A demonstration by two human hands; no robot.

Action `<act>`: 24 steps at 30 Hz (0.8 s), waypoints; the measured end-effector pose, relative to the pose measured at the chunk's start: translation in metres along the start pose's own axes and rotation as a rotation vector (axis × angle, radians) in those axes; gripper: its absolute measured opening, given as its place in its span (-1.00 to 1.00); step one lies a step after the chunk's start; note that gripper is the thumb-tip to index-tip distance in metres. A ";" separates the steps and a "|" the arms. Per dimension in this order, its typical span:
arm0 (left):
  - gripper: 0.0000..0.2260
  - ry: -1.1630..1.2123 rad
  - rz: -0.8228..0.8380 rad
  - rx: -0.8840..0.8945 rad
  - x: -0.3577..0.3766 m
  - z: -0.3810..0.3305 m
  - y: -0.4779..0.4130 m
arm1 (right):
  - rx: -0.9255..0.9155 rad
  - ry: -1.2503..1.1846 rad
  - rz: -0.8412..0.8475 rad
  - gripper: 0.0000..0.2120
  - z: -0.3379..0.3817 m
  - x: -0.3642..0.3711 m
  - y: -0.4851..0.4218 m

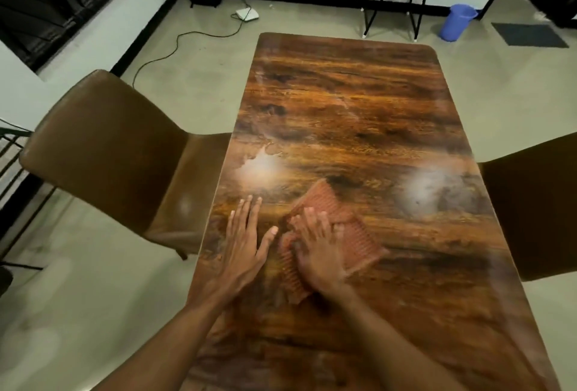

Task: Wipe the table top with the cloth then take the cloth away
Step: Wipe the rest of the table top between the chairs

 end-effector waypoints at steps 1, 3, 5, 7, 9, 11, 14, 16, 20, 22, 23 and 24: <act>-0.36 -0.019 -0.004 -0.009 -0.004 0.008 0.008 | -0.159 0.069 0.064 -0.44 0.041 0.021 0.002; -0.36 -0.039 0.000 -0.021 -0.011 0.028 0.029 | -0.338 0.177 0.106 -0.44 0.075 0.038 0.012; -0.35 0.026 -0.007 -0.027 -0.019 0.047 0.049 | -0.233 0.106 0.064 -0.46 0.050 0.028 0.010; -0.36 0.075 -0.030 -0.025 -0.026 0.064 0.069 | 0.042 -0.015 -0.006 -0.45 0.009 0.011 0.014; -0.37 0.094 -0.042 -0.031 -0.030 0.076 0.087 | 0.262 -0.088 -0.043 -0.44 0.000 0.008 0.022; -0.36 0.107 -0.031 -0.052 -0.031 0.087 0.103 | 0.170 -0.076 -0.026 -0.44 0.053 0.029 0.027; -0.34 0.100 -0.030 -0.071 -0.034 0.093 0.115 | -0.244 0.087 0.119 -0.45 0.150 0.091 0.052; -0.34 0.089 -0.050 -0.072 -0.039 0.094 0.118 | -0.387 0.154 0.153 -0.47 0.165 0.099 0.062; -0.31 0.093 -0.039 -0.067 -0.038 0.090 0.125 | -0.049 0.037 0.080 -0.46 0.093 0.048 0.034; -0.32 0.091 -0.036 -0.071 -0.034 0.082 0.130 | 0.152 -0.049 0.022 -0.45 0.074 0.036 0.035; -0.33 0.091 -0.025 -0.073 -0.030 0.076 0.133 | 0.146 -0.059 0.022 -0.45 0.086 0.039 0.039; -0.33 0.094 -0.011 -0.072 -0.026 0.071 0.135 | 0.067 -0.030 0.051 -0.44 0.107 0.048 0.045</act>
Point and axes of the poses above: each hand's wrist, its own y-axis away from the middle knuckle, its own x-axis out of the palm, z = x × y, the point moved 6 cm from there along -y, towards the middle knuckle, and after that the axes turned 14 degrees about z, right-handed, at the moved point
